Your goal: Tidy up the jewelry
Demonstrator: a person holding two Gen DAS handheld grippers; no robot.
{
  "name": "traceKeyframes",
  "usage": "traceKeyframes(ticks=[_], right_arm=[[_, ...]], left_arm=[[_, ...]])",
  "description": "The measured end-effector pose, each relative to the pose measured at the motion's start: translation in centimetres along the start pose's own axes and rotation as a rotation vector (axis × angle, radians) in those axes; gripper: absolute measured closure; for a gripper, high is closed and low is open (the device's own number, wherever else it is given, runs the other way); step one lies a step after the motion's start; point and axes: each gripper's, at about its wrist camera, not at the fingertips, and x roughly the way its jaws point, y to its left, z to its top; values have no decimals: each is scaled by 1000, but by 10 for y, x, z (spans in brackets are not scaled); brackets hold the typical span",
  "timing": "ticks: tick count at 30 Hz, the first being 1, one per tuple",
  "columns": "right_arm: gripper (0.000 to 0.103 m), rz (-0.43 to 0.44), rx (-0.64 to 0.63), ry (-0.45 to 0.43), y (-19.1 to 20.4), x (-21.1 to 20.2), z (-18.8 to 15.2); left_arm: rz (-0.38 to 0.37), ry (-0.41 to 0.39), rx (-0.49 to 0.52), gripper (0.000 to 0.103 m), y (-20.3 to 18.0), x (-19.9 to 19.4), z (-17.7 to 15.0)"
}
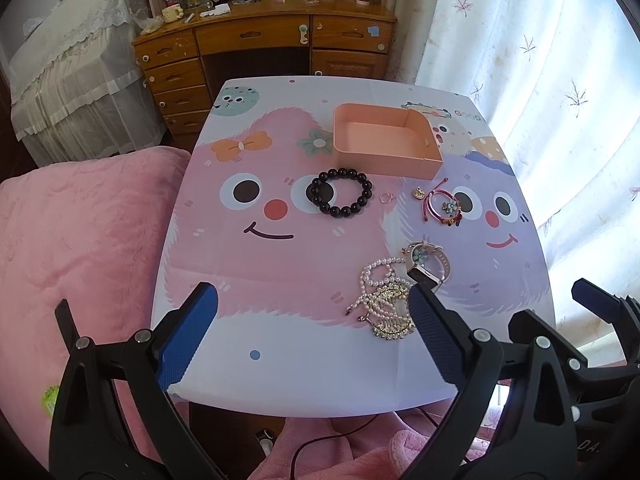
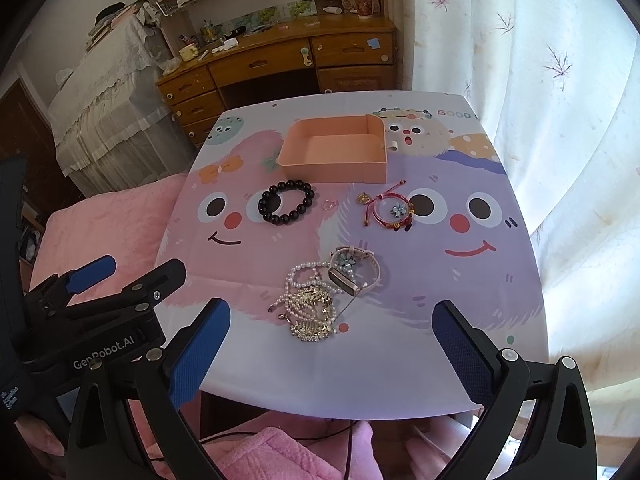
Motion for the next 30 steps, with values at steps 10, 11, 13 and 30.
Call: traceKeyframes(ticks=[10, 11, 13, 30], right_arm=[[0, -9, 27, 14, -4, 8, 1], [0, -8, 32, 14, -5, 9, 1], [0, -13, 33, 12, -6, 9, 2], [0, -45, 15, -34, -6, 3, 3]], left_arm=[[-10, 4, 5, 8, 3, 6, 3], [-10, 5, 4, 8, 3, 7, 5], [-11, 7, 4, 8, 3, 8, 5], [-23, 13, 26, 8, 3, 13, 12]])
